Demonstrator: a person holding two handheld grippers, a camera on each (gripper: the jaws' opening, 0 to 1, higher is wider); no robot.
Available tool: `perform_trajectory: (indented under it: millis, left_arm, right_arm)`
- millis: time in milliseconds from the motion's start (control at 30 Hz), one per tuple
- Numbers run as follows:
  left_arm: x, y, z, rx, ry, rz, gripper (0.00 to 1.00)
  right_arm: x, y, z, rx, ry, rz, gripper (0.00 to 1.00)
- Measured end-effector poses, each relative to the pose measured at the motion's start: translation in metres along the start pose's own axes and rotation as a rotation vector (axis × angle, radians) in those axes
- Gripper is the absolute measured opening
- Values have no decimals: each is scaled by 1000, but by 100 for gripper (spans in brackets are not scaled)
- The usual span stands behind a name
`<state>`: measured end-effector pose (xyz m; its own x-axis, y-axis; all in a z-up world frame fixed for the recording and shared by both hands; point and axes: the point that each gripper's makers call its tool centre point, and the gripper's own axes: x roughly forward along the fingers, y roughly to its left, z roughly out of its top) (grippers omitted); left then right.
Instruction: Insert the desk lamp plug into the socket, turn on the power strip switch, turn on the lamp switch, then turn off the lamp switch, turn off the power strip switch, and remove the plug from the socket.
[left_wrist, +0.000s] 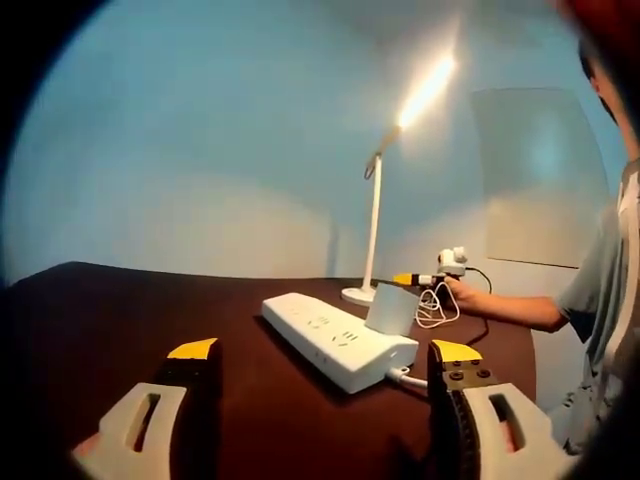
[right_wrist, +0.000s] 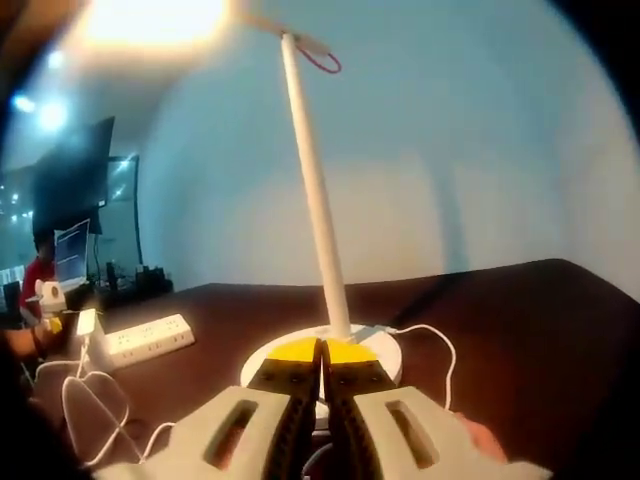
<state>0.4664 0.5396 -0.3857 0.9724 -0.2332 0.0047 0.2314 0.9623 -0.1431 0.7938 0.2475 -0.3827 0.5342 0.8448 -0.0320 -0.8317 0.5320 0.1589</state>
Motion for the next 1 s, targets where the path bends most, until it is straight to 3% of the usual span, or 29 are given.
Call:
perform_trajectory:
  millis: [467,700,1000]
  left_arm:
    - [0,-1,1,7,-1,-1,80]
    - [-1,-4,1,11,-4,-4,80]
    - [-1,-8,2,7,-4,-6,79]
  right_arm:
    - [1,6,5,-56,9,7,4]
    - [-3,18,19,-76,-9,36,7]
    - [-10,28,35,-142,28,70,9]
